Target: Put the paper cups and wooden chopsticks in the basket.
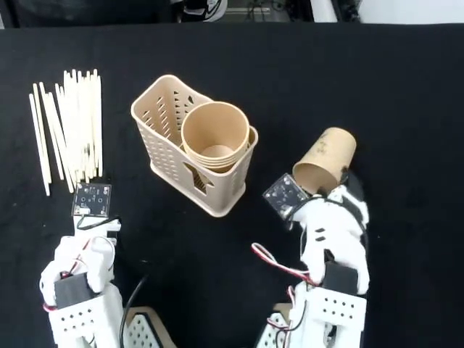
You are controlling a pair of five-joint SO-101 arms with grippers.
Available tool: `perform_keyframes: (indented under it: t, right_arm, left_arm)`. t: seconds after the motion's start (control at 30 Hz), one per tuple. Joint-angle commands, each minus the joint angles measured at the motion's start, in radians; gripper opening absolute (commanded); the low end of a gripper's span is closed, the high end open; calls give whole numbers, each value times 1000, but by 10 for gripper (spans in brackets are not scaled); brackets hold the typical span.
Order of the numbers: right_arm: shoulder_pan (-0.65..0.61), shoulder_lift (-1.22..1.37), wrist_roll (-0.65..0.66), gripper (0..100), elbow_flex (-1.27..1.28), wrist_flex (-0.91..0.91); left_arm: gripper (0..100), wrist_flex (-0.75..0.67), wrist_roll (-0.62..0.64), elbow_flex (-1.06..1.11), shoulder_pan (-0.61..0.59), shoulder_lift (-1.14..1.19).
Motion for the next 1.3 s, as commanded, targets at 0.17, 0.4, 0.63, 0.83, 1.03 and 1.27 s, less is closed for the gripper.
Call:
perform_keyframes:
  t: [0.17, 0.4, 0.63, 0.83, 1.03, 1.27]
  right_arm:
    - [26, 220, 14, 240, -113, -110]
    - [25, 705, -49, 240, -438, -109]
    - [55, 1130, -49, 236, -619, -351]
    - [120, 1310, -138, 64, -708, -468]
    - [144, 1248, -236, 11, -702, -500]
    - [144, 1052, -282, 12, -647, -404]
  left_arm:
    - [33, 5, -5, 18, 4, -2]
    - [33, 5, -5, 18, 4, -2]
    - [33, 5, -5, 18, 4, -2]
    - [33, 5, -5, 18, 4, -2]
    - [33, 5, -5, 18, 4, -2]
    - [33, 5, -5, 18, 4, -2]
